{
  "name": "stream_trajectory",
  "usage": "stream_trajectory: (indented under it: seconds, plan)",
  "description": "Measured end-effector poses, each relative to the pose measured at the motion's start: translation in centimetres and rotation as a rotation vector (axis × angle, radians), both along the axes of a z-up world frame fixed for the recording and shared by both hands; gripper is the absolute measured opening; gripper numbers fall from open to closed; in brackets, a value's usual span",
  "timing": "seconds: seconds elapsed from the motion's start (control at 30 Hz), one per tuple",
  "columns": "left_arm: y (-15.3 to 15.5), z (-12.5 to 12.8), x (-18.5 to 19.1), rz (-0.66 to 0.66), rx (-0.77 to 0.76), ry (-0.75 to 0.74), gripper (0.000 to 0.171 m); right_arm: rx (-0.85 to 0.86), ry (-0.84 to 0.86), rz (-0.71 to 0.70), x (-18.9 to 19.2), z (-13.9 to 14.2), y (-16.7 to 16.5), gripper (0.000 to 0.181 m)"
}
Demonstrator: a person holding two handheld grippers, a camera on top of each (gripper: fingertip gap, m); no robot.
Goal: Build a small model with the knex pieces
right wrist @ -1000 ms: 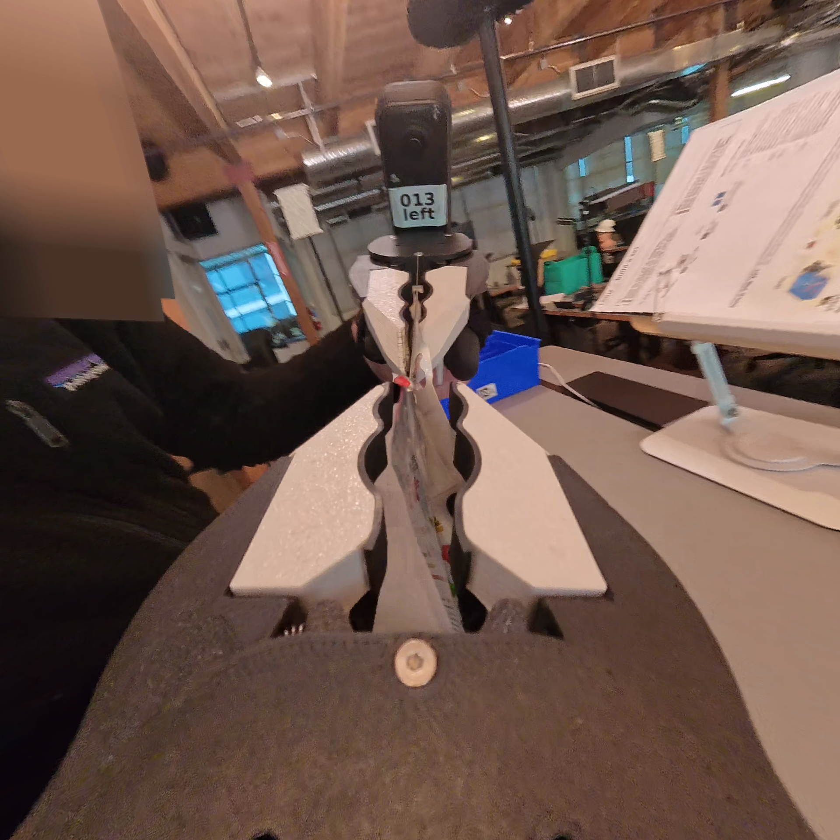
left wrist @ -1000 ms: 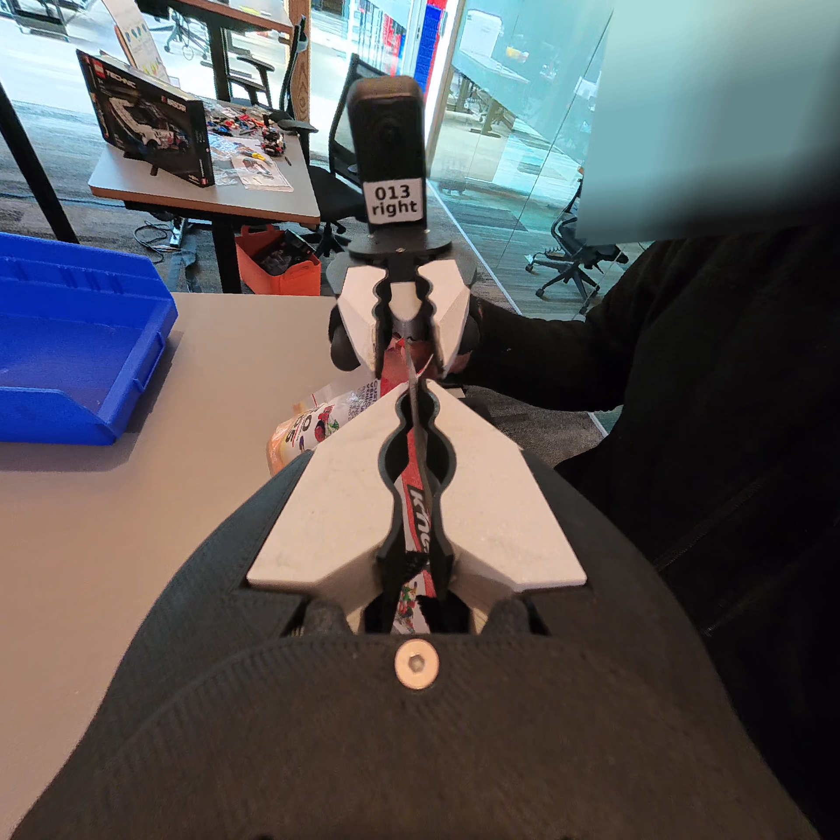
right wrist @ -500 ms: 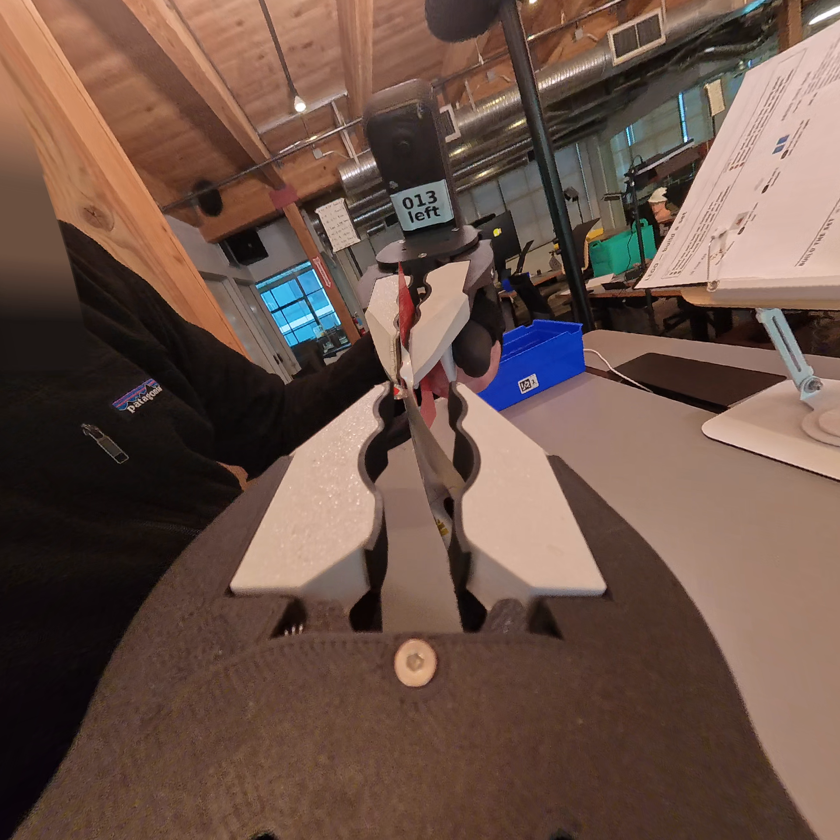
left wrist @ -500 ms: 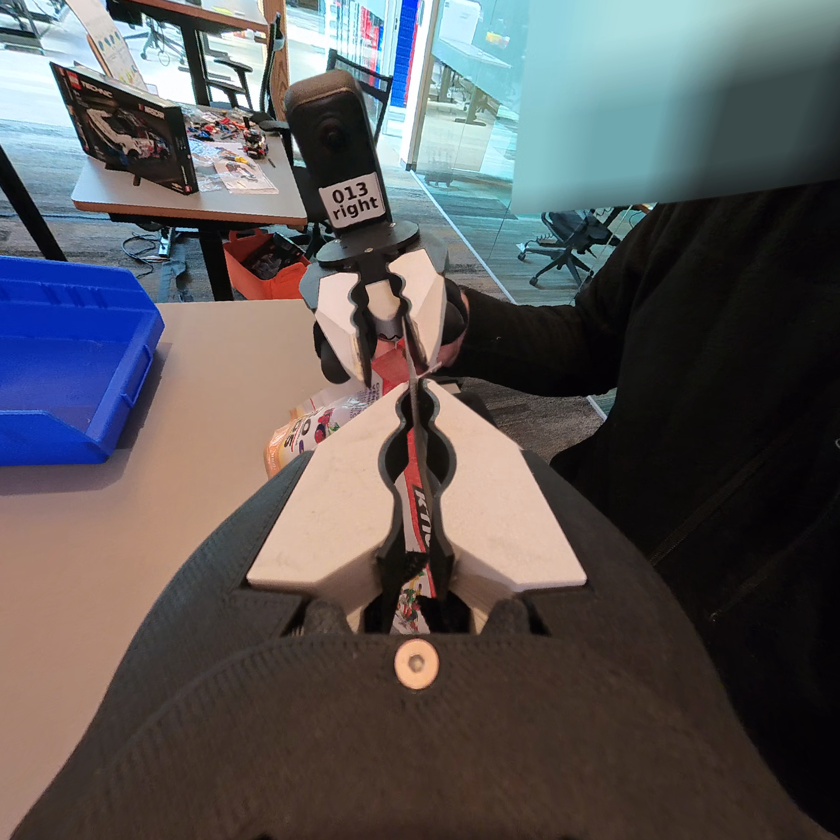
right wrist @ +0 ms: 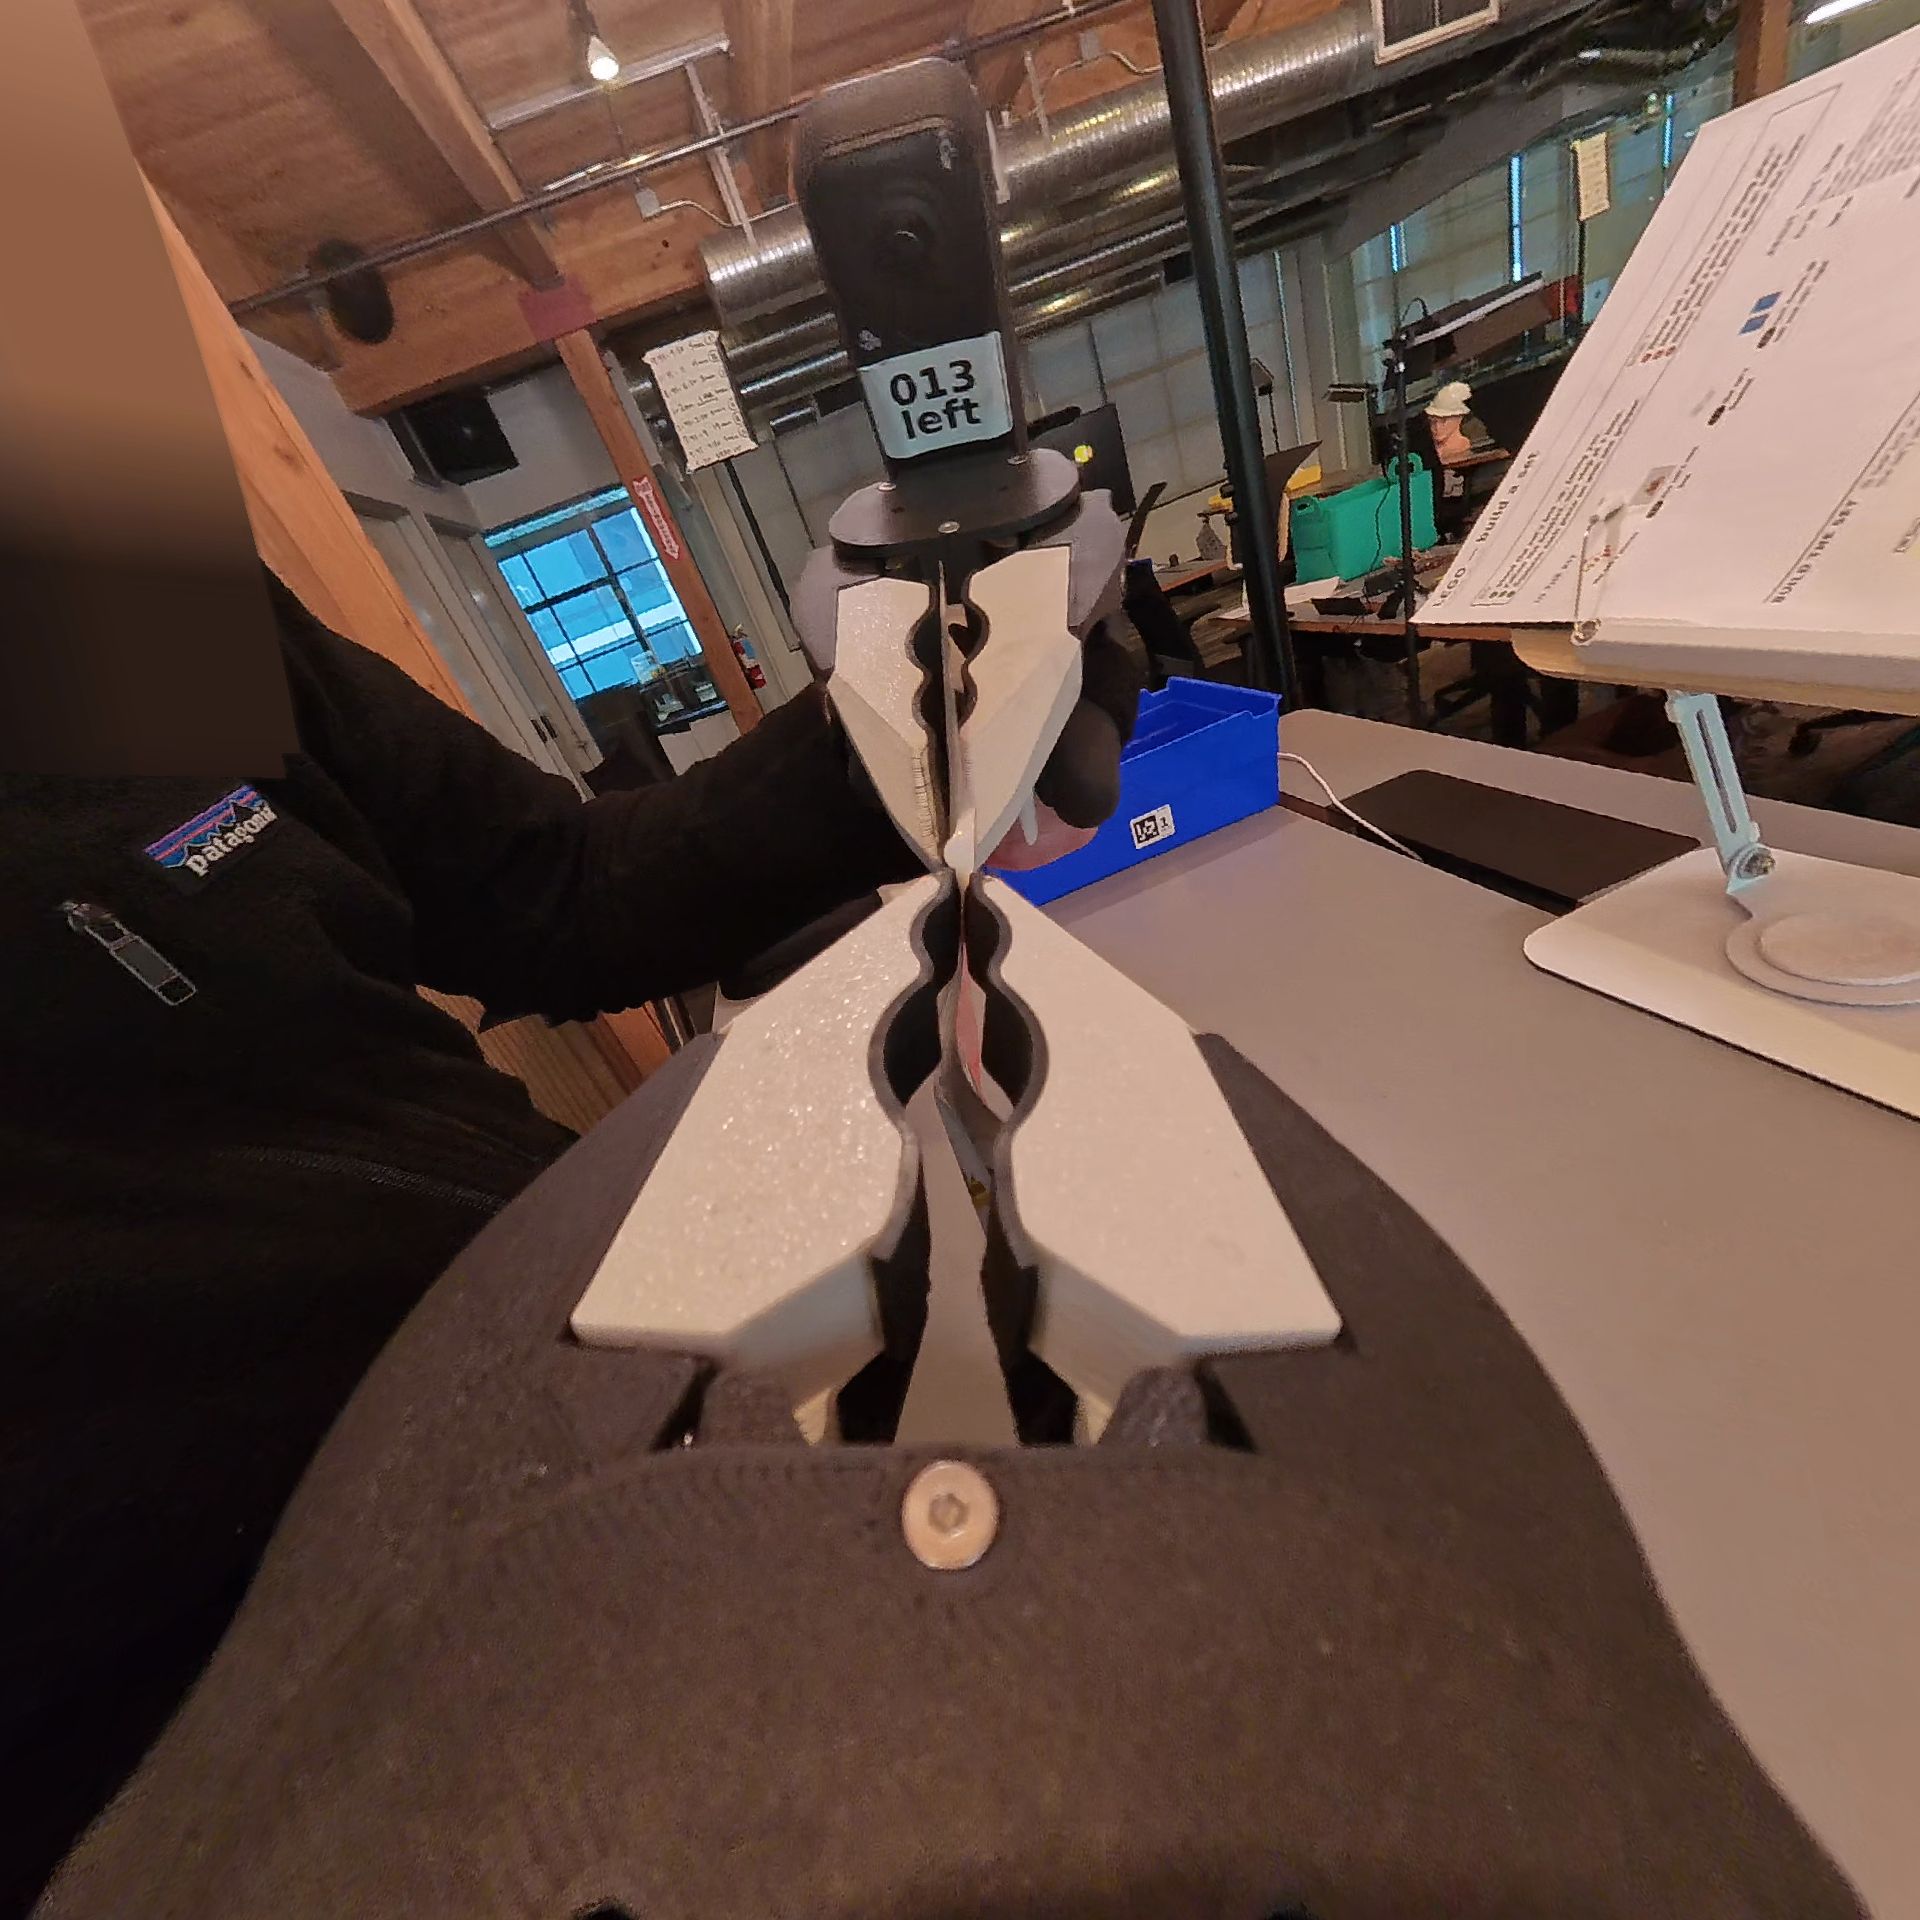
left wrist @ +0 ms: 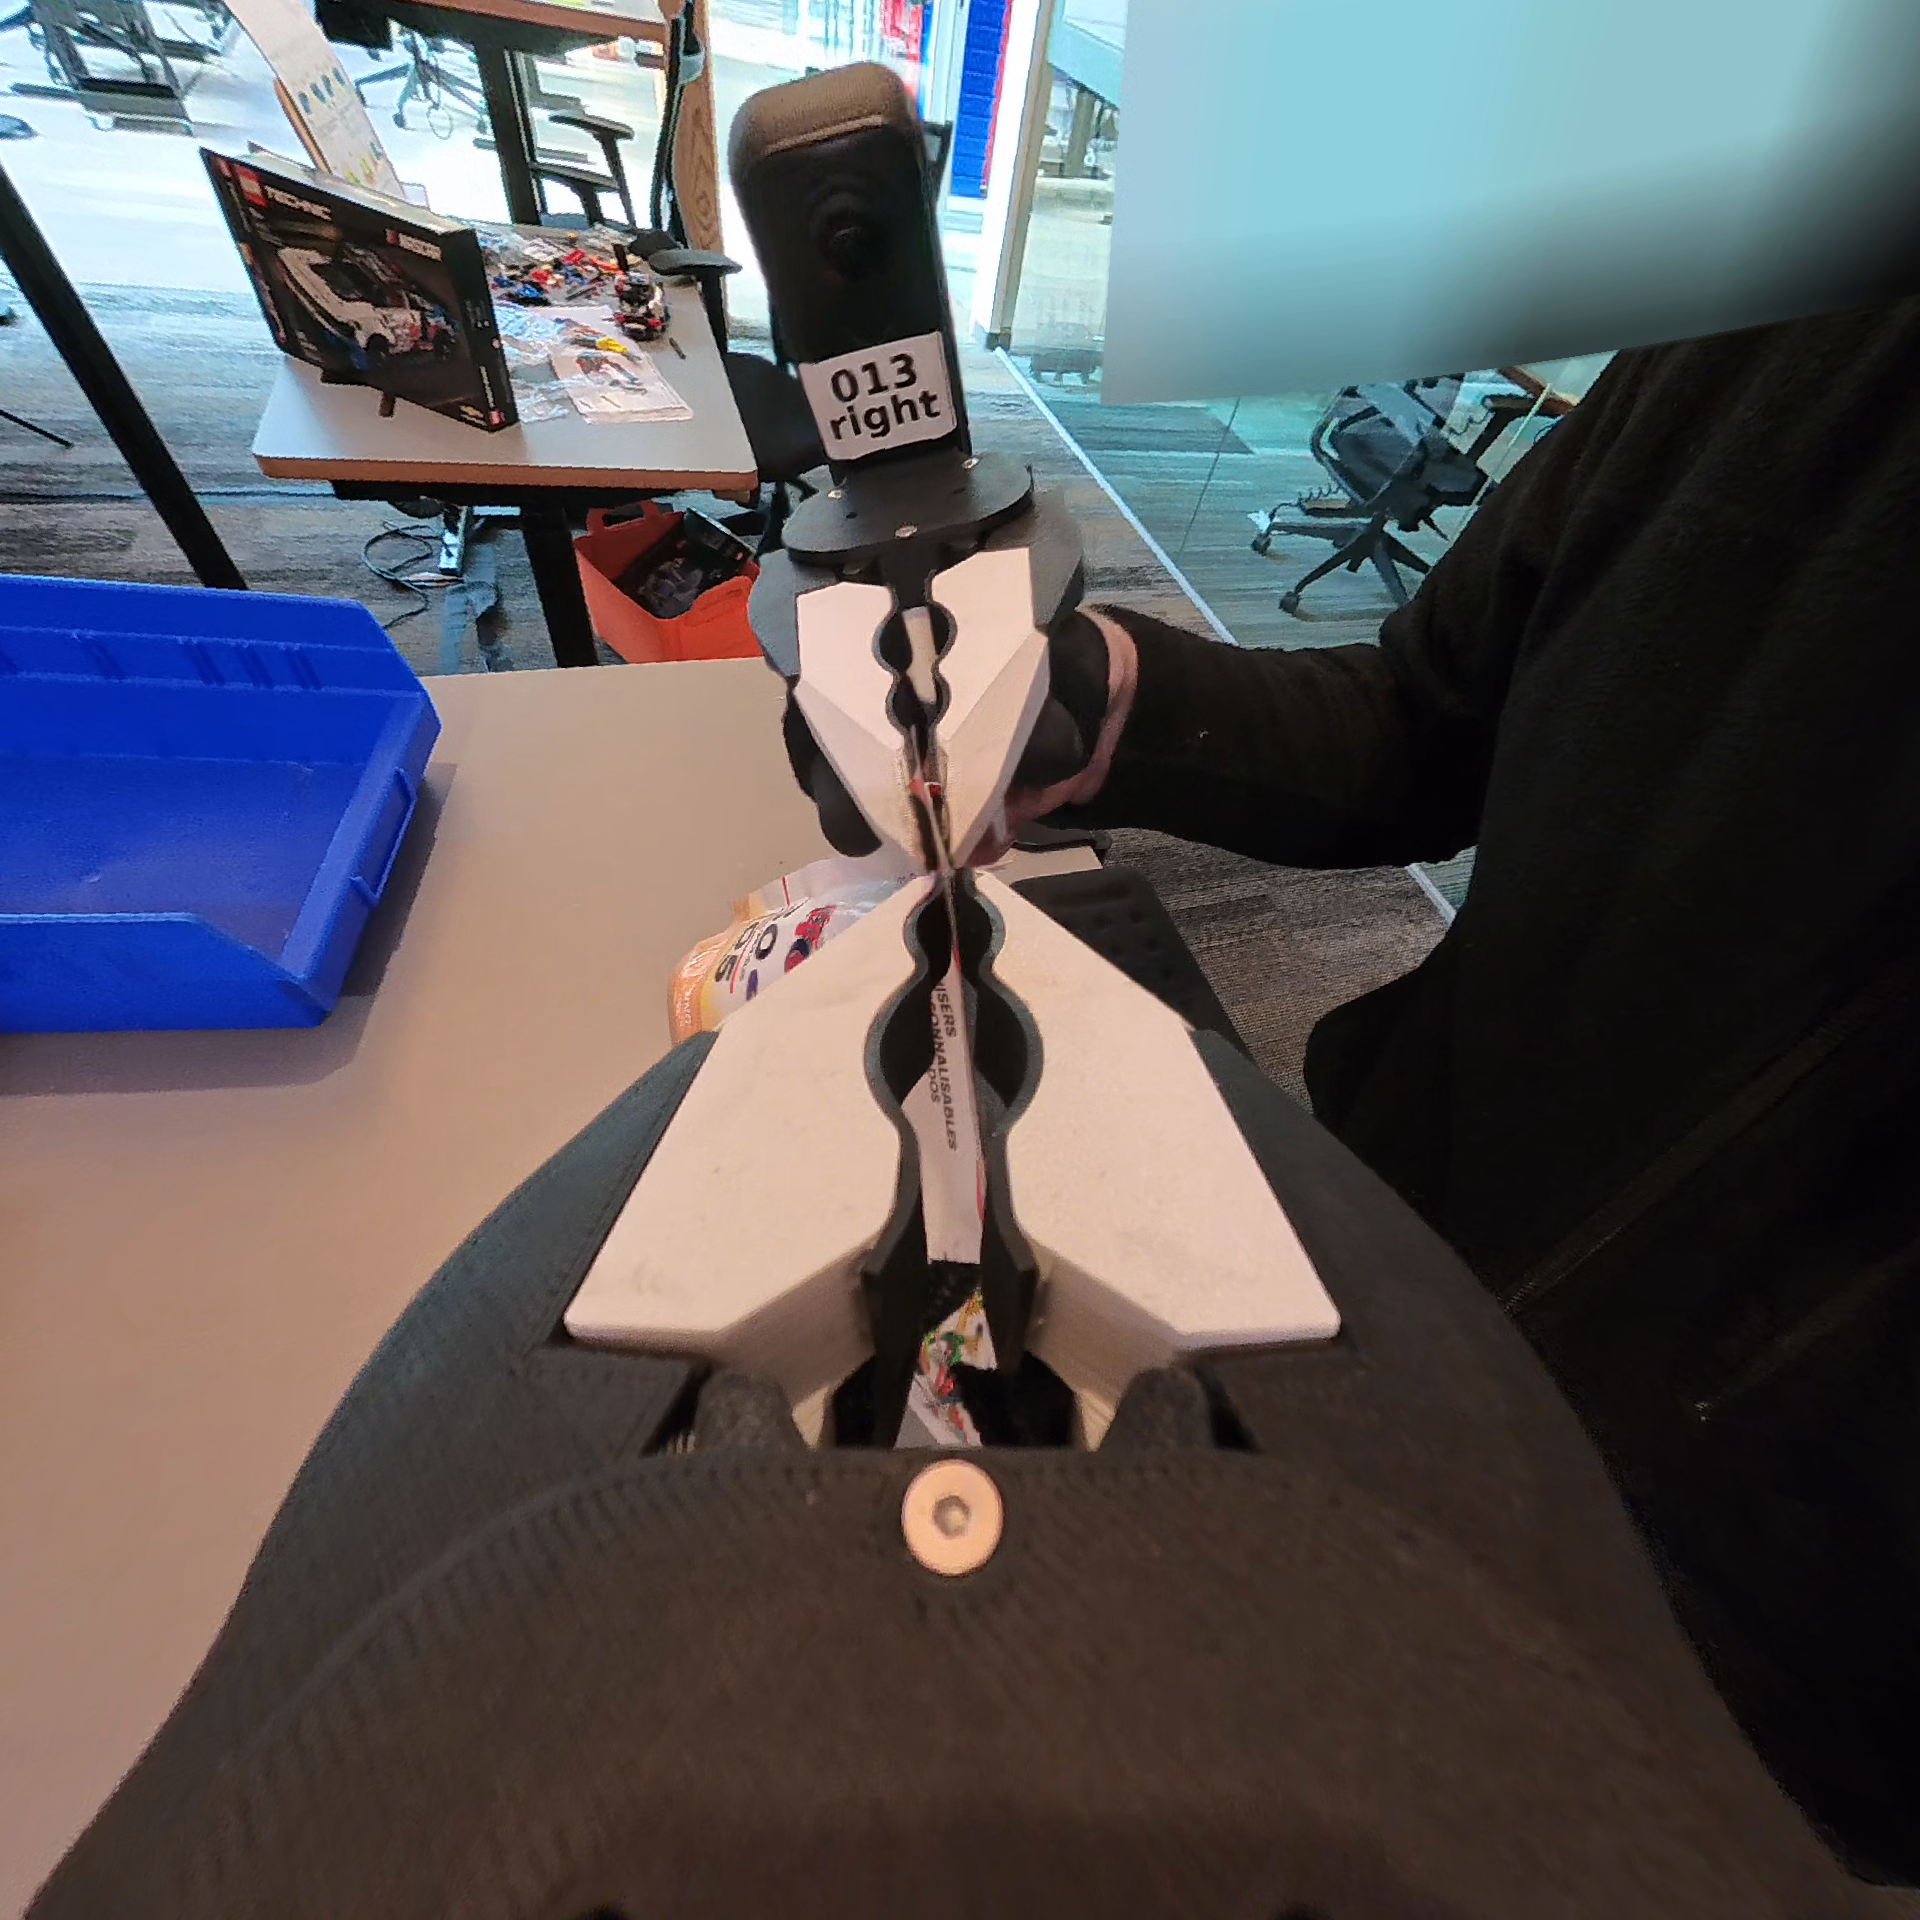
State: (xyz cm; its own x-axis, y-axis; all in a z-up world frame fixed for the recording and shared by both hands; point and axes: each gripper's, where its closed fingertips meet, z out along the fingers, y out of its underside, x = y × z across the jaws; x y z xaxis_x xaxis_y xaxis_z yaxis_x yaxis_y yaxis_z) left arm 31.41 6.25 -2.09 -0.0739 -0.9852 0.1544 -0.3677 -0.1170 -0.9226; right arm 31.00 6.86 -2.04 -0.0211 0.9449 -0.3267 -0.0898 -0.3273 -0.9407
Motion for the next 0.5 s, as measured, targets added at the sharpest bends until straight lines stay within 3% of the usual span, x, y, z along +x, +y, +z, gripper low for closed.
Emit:
stream_trajectory:
  seconds: [0.5]
  plan:
    - [0.1,-0.7,0.5,0.138,0.246,0.086,0.000,0.027,-0.131,-0.156,-0.8,-1.2,1.2,0.000]
